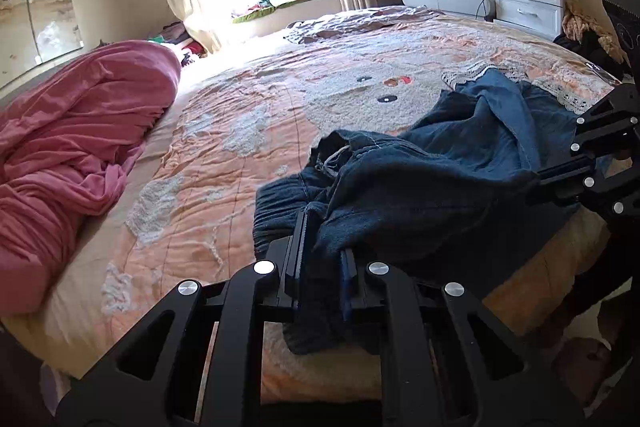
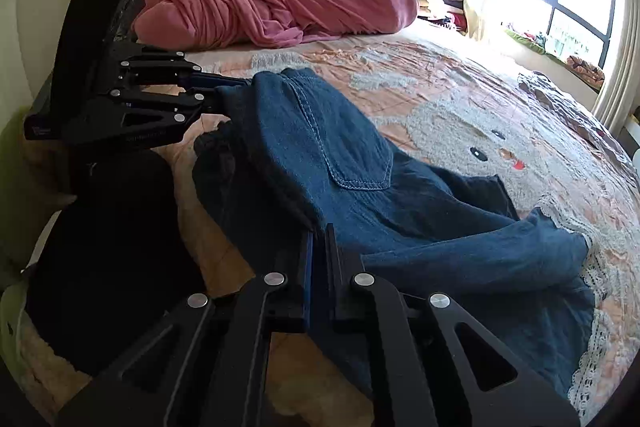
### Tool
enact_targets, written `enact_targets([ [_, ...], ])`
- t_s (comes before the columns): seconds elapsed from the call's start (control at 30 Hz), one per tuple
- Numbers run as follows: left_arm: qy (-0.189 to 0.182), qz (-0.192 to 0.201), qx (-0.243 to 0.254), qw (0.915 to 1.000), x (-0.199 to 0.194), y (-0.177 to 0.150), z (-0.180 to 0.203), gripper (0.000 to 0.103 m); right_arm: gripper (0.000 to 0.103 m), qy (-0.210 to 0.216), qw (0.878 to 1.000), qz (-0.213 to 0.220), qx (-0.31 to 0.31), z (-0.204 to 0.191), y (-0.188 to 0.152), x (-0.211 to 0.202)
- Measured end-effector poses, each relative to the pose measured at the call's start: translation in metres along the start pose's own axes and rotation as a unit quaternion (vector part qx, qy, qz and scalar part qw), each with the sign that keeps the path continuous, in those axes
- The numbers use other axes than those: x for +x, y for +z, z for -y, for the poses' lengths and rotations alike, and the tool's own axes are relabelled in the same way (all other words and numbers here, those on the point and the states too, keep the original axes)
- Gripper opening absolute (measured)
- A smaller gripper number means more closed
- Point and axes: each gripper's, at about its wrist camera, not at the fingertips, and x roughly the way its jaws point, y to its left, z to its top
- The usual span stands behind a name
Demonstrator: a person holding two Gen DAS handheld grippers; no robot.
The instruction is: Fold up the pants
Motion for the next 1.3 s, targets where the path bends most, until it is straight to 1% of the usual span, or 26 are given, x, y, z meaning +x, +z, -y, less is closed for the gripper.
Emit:
enact_targets([
  [0.13,-0.002,-0.031,-0.005,0.9995,0.004,-0.010,0.001,0.007,0.005,-0.003,1.000,-0.013,-0.011,-0.008,-0.006,0.008],
  [0.2,-0.008,-0.036,-0.011,0.9992,0.003,-0.012,0.000,0.009,0.005,0.000,1.000,-0.018,-0.013,-0.011,-0.010,0.010],
  [0.33,-0.032,-0.046,-0.026,0.9981,-0.002,-0.016,-0.001,0.010,0.006,0.005,1.000,-0.029,-0.009,-0.012,-0.013,0.016],
  [0.43,-0.035,-0.054,-0.022,0.9977,-0.005,-0.019,-0.001,0.014,0.007,0.003,0.999,-0.031,-0.014,-0.013,-0.016,0.017],
  [0.47,-0.035,-0.057,-0.023,0.9975,-0.007,-0.019,-0.002,0.024,0.007,0.005,0.999,-0.031,-0.012,-0.013,-0.017,0.016],
  [0.5,-0.034,-0.059,-0.024,0.9974,-0.009,-0.020,-0.004,0.038,0.007,0.006,0.999,-0.030,-0.010,-0.012,-0.016,0.016],
  [0.53,-0.031,-0.061,-0.028,0.9973,-0.011,-0.022,-0.009,0.040,0.007,0.008,1.000,-0.029,-0.008,-0.011,-0.016,0.015],
  [0.6,-0.029,-0.063,-0.040,0.9968,-0.017,-0.024,-0.019,0.040,0.007,0.011,1.000,-0.026,-0.004,-0.010,-0.017,0.012],
  [0.63,-0.030,-0.062,-0.055,0.9961,-0.023,-0.024,-0.025,0.040,0.007,0.013,1.000,-0.025,-0.003,-0.010,-0.018,0.012],
  [0.7,-0.044,-0.047,-0.093,0.9936,-0.033,-0.018,-0.036,0.040,0.008,0.017,0.999,-0.028,-0.004,-0.009,-0.018,0.013],
  [0.77,-0.085,-0.022,-0.123,0.9885,-0.040,-0.002,-0.039,0.040,0.008,0.021,0.999,-0.034,-0.002,-0.009,-0.020,0.015],
  [0.8,-0.099,-0.014,-0.126,0.9870,-0.039,0.007,-0.035,0.040,0.008,0.022,0.999,-0.035,-0.001,-0.008,-0.020,0.015],
  [0.9,-0.119,0.000,-0.096,0.9882,-0.027,0.039,-0.006,0.039,0.008,0.026,0.999,-0.034,0.003,-0.008,-0.020,0.012],
  [0.93,-0.127,-0.003,-0.090,0.9878,-0.020,0.045,0.002,0.038,0.008,0.028,0.999,-0.031,0.004,-0.008,-0.020,0.010],
  [1.0,-0.129,-0.021,-0.081,0.9880,-0.004,0.052,0.016,0.036,0.008,0.033,0.999,-0.034,0.010,-0.006,-0.020,0.010],
  [1.03,-0.124,-0.036,-0.081,0.9884,0.007,0.051,0.019,0.035,0.008,0.036,0.999,-0.037,0.012,-0.006,-0.021,0.010],
  [1.1,-0.109,-0.073,-0.087,0.9875,0.025,0.039,0.020,0.035,0.008,0.038,0.998,-0.042,0.011,-0.005,-0.023,0.012],
  [1.17,-0.092,-0.123,-0.095,0.9836,0.043,0.017,0.016,0.035,0.011,0.046,0.998,-0.049,0.011,-0.005,-0.024,0.013],
  [1.2,-0.092,-0.134,-0.099,0.9818,0.047,0.007,0.015,0.035,0.013,0.053,0.997,-0.052,0.012,-0.005,-0.024,0.012],
  [1.23,-0.100,-0.132,-0.106,0.9805,0.047,-0.002,0.012,0.035,0.014,0.061,0.997,-0.055,0.017,-0.003,-0.022,0.010],
  [1.3,-0.107,-0.125,-0.112,0.9800,0.043,-0.009,0.011,0.035,0.017,0.078,0.995,-0.048,0.030,0.002,-0.018,0.002],
])
